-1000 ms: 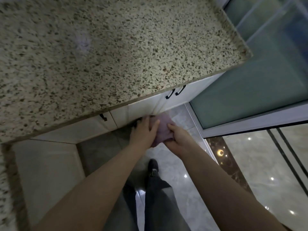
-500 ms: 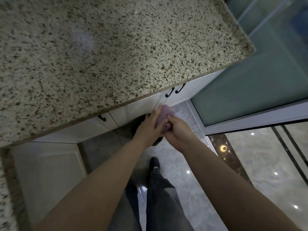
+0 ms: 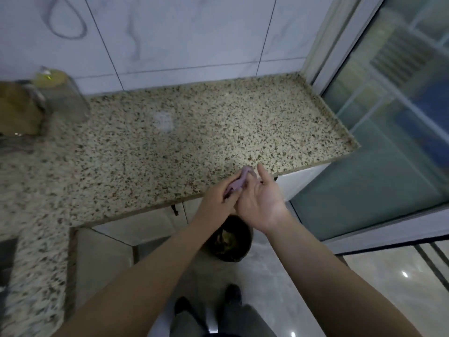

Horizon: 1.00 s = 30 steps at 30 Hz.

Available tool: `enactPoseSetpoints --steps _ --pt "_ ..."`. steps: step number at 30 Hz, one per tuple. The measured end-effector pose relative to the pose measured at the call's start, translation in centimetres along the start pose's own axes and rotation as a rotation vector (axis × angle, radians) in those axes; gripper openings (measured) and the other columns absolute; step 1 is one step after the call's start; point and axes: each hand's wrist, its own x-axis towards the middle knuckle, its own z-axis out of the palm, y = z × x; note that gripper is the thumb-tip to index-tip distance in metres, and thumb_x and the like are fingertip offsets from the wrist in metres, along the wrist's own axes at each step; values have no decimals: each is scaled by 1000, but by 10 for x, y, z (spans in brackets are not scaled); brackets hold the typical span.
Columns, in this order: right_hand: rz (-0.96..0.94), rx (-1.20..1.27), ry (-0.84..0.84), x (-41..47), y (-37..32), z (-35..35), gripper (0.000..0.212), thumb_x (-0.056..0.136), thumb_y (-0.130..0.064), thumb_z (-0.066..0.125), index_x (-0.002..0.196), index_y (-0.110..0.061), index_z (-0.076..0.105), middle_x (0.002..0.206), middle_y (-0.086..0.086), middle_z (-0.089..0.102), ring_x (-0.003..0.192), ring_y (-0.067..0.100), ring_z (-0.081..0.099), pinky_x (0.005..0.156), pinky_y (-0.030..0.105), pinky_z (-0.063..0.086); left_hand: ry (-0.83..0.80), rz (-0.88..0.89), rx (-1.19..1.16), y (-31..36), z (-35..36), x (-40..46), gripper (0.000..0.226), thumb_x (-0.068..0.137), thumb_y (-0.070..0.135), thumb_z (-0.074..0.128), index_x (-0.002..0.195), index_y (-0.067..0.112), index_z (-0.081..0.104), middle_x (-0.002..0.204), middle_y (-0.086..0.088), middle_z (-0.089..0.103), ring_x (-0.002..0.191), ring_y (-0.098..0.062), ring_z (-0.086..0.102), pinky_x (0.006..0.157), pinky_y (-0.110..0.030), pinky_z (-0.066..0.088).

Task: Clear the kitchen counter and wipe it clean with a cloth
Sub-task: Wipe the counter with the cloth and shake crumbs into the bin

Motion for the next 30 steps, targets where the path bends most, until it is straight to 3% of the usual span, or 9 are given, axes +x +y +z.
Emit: enactPoseSetpoints --steps 2,4,6,9,13,15,20,27,30 --pt "-11 -140 -42 -2 -4 7 49 101 -53 32 106 -16 64 113 10 64 115 18 57 111 33 34 167 -60 -59 15 -11 2 25 99 19 47 106 36 64 89 15 68 74 12 62 64 -7 46" --pt "-48 -371 -15 -1 -10 19 33 102 -41 42 120 -21 61 116 1 66 106 9 63 96 25 46 322 -182 -249 33 -27 8 24 101 22 45 89 30 63 73 8 67 55 3 62 49 -16 46" --pt "-126 -635 68 4 -17 31 24 100 -30 53 123 -29 55 107 -5 66 90 4 65 73 22 49 383 -253 -462 48 -46 14 25 100 16 48 85 23 67 73 5 73 63 -2 69 53 -17 51" --pt "-214 -699 35 9 -26 46 34 92 -35 64 125 -31 56 109 -5 70 87 8 72 62 24 55 344 -276 -661 74 -73 15 30 96 10 52 76 19 73 72 0 75 66 -9 72 53 -18 52" --pt "-115 -637 -211 15 -32 73 59 85 -49 69 130 -11 62 124 14 69 117 26 65 102 43 51 341 -211 -454 97 -110 12 34 94 13 55 75 30 78 83 3 77 80 -9 72 71 -23 54" --pt "-78 -633 -296 22 -30 84 55 89 -44 65 131 -9 61 130 16 65 123 30 60 108 47 45 416 -210 -348 102 -130 5 32 94 16 56 76 31 77 82 9 76 83 -7 70 75 -24 51" --pt "-193 -784 -384 32 -16 112 23 86 -25 71 105 -13 77 111 14 74 102 26 72 88 42 57 491 -250 -203 103 -169 -27 18 95 29 58 103 23 73 98 2 75 95 -14 69 79 -26 53" --pt "-227 -1053 -466 42 59 164 40 95 -20 65 116 13 59 112 25 69 96 28 70 80 42 58 725 -252 -220 75 -229 -104 21 95 23 61 112 16 72 107 -4 74 96 -10 66 81 -19 51" --pt "-243 -1132 -475 46 91 174 31 95 -26 65 110 1 68 111 19 71 97 27 71 82 50 60 778 -291 -200 59 -251 -130 19 95 24 60 109 17 72 101 0 74 92 -8 66 77 -17 51"
